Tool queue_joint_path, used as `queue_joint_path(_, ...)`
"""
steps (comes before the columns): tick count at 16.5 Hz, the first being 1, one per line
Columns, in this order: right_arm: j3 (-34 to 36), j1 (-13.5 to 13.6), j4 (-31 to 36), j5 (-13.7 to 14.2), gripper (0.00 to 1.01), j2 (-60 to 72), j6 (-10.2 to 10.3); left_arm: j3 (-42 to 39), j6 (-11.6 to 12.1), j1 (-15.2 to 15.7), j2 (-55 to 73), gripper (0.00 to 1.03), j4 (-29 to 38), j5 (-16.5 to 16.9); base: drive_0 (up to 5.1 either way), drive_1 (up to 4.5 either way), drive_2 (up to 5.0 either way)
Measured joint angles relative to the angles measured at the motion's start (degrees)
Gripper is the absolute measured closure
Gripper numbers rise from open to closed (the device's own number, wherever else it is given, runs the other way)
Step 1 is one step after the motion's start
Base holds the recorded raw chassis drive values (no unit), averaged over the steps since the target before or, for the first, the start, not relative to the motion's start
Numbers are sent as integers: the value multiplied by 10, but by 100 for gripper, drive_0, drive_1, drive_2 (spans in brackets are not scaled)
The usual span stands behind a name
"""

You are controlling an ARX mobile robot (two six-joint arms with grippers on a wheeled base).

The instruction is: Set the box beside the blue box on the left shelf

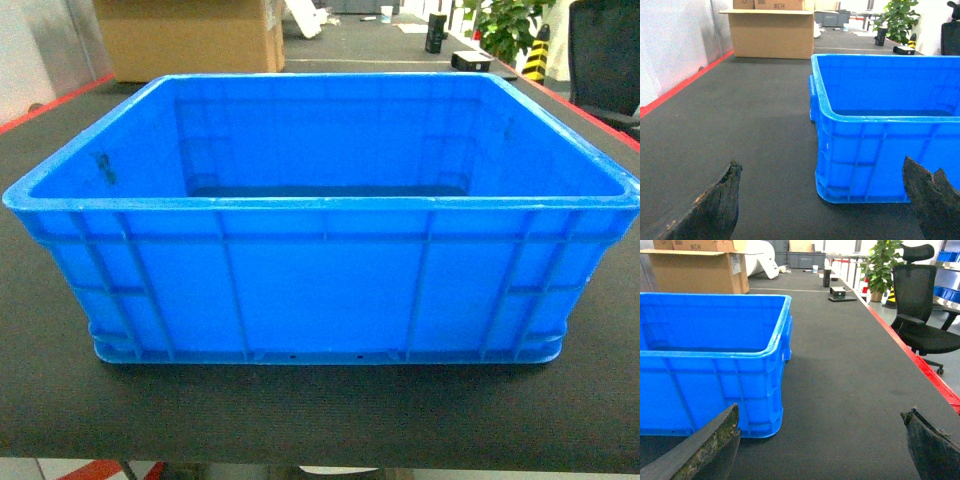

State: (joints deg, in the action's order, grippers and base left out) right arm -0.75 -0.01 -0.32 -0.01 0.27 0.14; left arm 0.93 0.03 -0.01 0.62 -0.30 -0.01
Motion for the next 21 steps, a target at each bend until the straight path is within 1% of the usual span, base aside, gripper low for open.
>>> queue_joint_path(21, 0, 0, 0, 0, 3, 0, 0, 0, 0, 0, 0, 5, 0, 0, 0, 0, 0)
